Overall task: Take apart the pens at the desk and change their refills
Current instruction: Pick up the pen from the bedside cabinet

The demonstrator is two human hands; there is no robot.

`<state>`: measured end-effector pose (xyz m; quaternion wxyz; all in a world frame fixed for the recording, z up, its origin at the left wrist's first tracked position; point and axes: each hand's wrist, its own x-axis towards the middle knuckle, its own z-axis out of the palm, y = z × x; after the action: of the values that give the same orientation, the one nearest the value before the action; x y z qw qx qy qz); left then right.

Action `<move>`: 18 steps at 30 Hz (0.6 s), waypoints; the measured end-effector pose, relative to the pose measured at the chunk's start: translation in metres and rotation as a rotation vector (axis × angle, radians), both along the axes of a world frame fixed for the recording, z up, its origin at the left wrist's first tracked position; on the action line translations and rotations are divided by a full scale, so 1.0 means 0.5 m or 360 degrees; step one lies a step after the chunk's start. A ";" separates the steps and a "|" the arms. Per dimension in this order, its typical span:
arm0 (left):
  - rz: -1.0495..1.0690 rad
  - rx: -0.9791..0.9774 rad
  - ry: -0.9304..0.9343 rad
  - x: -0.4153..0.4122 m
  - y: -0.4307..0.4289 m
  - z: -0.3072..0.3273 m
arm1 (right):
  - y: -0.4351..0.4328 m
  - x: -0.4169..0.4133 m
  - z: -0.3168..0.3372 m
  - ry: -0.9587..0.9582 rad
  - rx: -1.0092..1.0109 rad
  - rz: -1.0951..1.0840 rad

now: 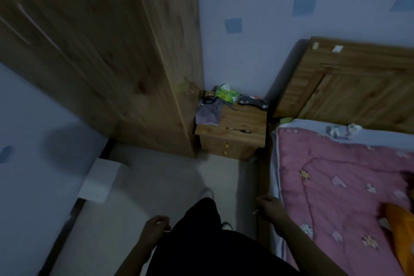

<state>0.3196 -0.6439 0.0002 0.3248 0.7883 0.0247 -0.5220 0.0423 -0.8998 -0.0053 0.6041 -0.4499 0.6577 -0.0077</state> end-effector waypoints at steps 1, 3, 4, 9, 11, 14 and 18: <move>-0.0002 0.0011 0.0001 0.012 -0.022 -0.003 | -0.024 0.016 -0.005 -0.0002 0.0006 0.0022; 0.0004 0.0022 0.0029 0.040 -0.075 -0.010 | -0.068 0.041 -0.018 0.0010 0.0021 0.0029; 0.0002 0.0023 0.0036 0.058 -0.106 -0.014 | -0.088 0.047 -0.025 0.0023 0.0034 0.0021; -0.0149 0.0031 0.0021 0.143 -0.294 -0.017 | -0.178 0.061 -0.044 0.0137 0.0091 -0.0082; -0.0254 0.0009 0.0003 0.174 -0.383 -0.013 | -0.222 0.072 -0.049 0.0176 0.0088 -0.0090; -0.0410 0.0002 -0.0002 0.204 -0.509 0.003 | -0.278 0.105 -0.050 0.0273 0.0054 -0.0083; -0.0521 -0.0004 -0.0008 0.230 -0.644 0.015 | -0.362 0.155 -0.052 0.0245 0.0007 -0.0069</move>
<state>0.4345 -0.9656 0.0077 0.2366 0.7827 -0.1056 -0.5659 0.1197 -1.0810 -0.0312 0.5524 -0.4334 0.7119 0.0153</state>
